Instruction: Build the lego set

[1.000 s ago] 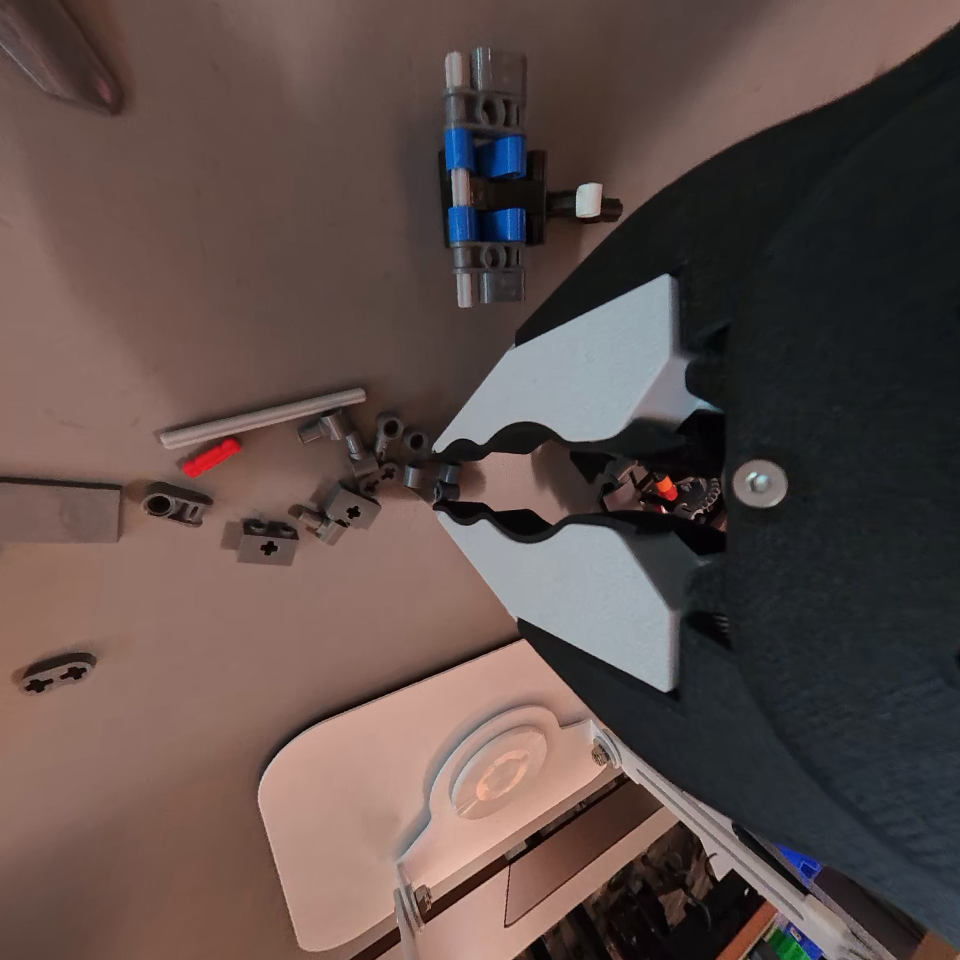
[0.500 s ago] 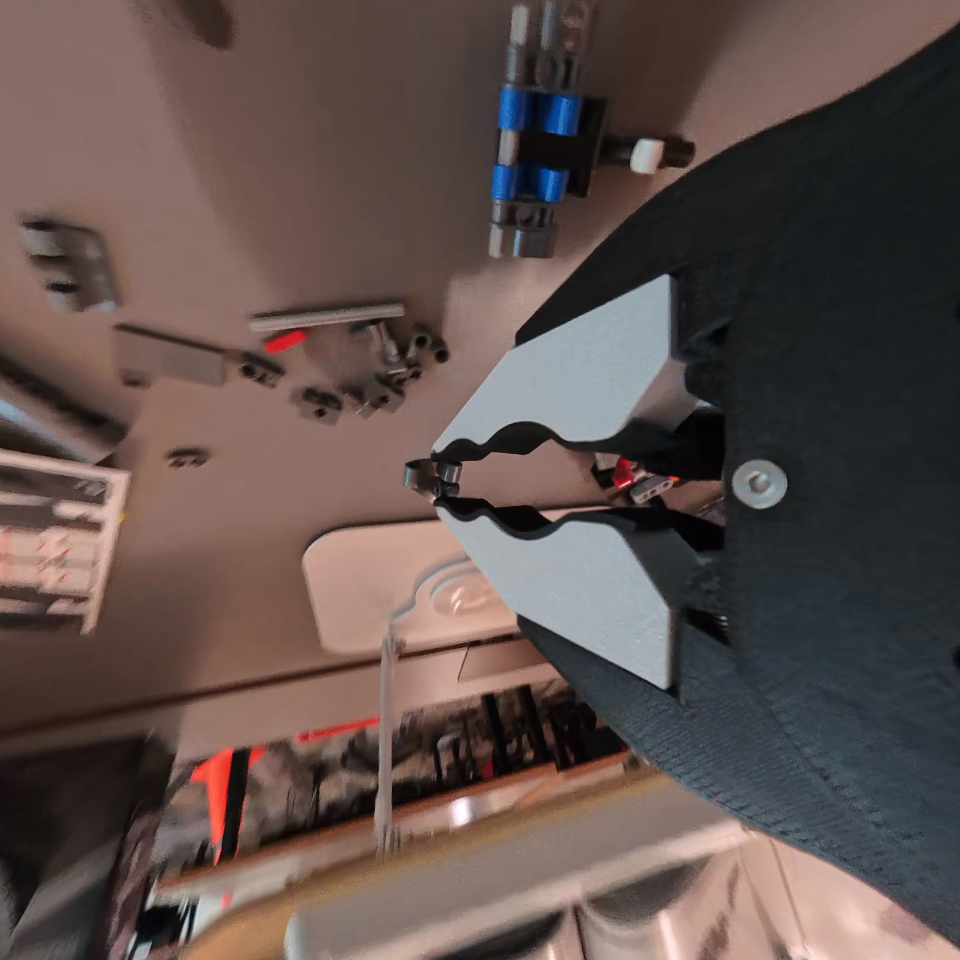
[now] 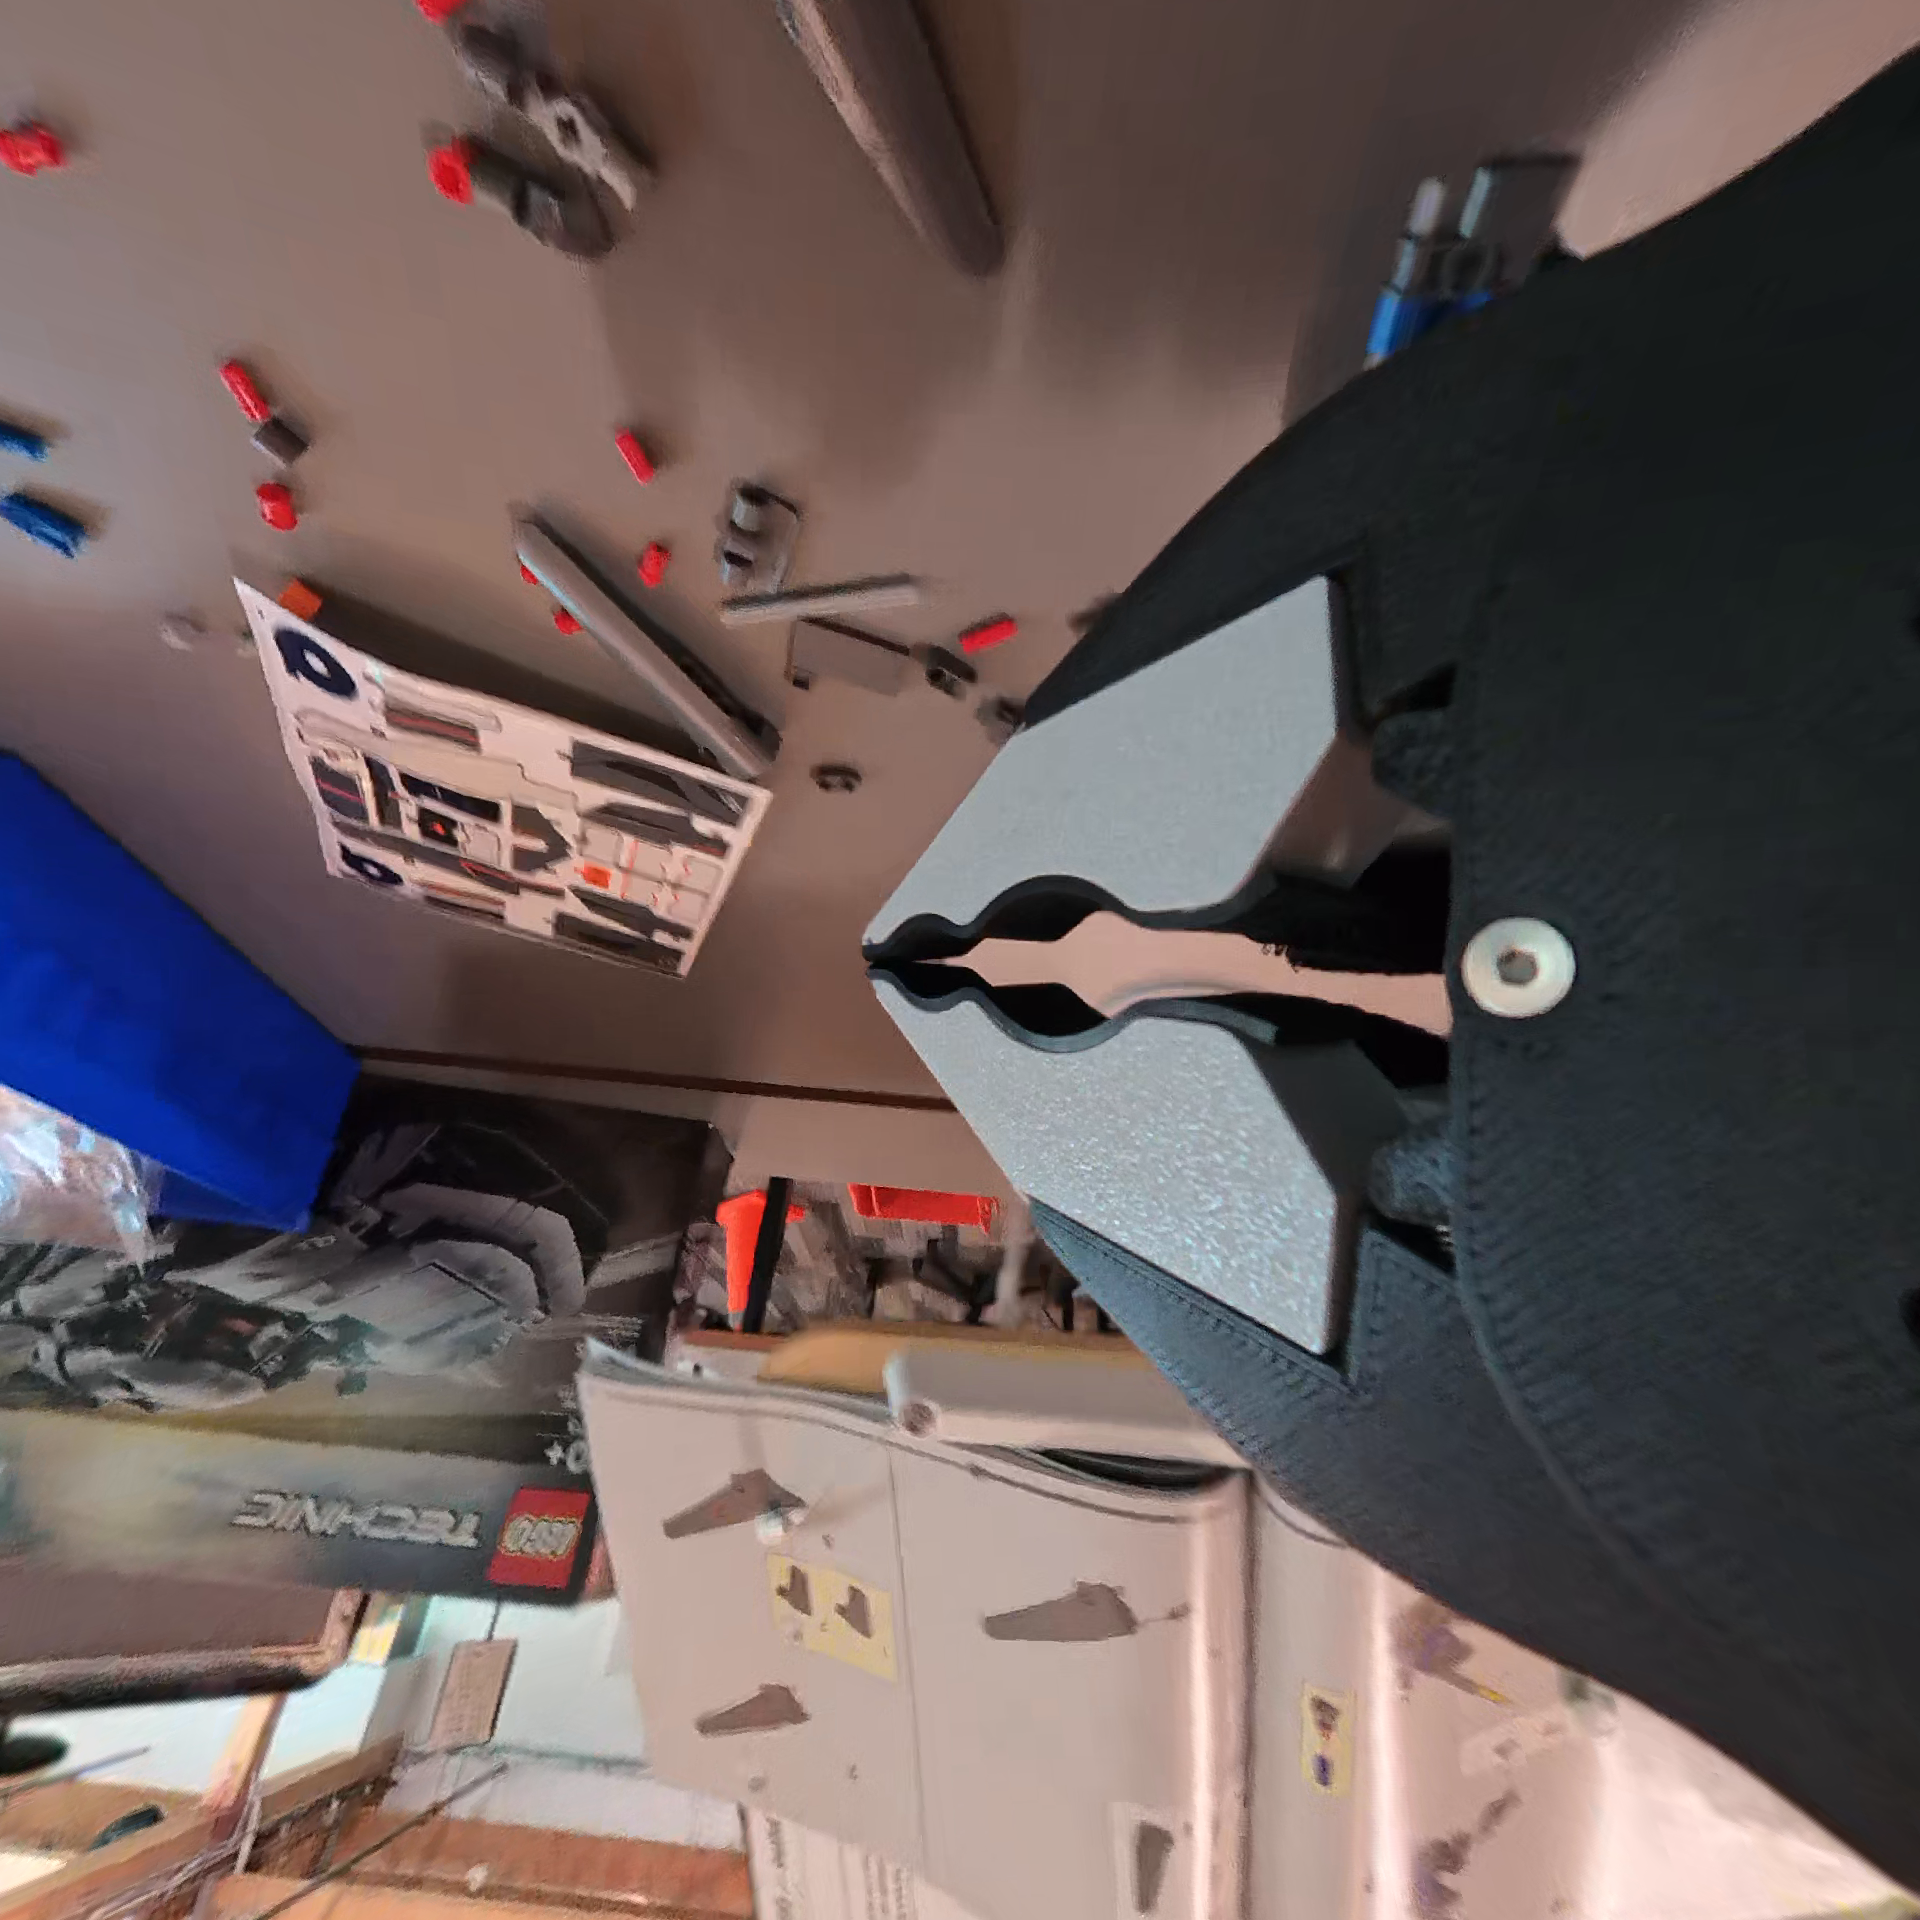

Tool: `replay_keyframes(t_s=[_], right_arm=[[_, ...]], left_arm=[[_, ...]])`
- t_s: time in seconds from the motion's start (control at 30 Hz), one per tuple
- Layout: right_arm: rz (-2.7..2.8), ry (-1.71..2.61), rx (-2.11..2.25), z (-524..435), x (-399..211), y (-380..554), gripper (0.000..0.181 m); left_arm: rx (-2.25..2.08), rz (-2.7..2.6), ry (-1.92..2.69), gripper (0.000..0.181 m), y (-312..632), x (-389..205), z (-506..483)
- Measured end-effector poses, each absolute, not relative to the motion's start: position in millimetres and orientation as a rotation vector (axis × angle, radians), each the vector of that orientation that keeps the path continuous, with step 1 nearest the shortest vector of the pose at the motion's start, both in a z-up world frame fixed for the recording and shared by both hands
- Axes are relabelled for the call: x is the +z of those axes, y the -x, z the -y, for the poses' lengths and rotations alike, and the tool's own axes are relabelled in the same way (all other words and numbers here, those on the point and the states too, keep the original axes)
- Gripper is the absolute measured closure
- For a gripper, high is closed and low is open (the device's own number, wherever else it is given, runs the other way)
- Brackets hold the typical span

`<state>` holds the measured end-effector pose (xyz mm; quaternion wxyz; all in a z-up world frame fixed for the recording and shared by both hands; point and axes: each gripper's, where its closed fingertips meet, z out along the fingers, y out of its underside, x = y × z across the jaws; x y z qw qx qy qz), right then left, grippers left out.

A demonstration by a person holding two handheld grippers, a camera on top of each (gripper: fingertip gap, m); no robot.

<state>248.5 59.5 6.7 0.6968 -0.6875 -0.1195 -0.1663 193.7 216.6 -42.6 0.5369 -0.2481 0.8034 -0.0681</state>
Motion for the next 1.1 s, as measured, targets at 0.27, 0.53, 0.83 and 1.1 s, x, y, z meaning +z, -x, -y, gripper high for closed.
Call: replay_keyframes(t_s=[0.27, 0.53, 0.83, 1.1], right_arm=[[0.316, 1.600, -0.375, -76, -25, -249, 0.137], [0.309, 1.587, -0.324, -71, -25, -248, 0.137], [0.340, 1.589, -0.312, -74, -26, -236, 0.137], [0.336, 1.592, -0.307, -74, -28, -236, 0.137]], left_arm=[[-0.070, -1.991, 0.781, 0.175, -117, -21, -284], [-0.019, -2.195, 1.058, 0.162, 15, -40, -272], [-0.048, -2.317, 1.446, 0.135, 107, -125, -239], [-0.047, -2.309, 1.536, 0.145, 103, -152, -249]])
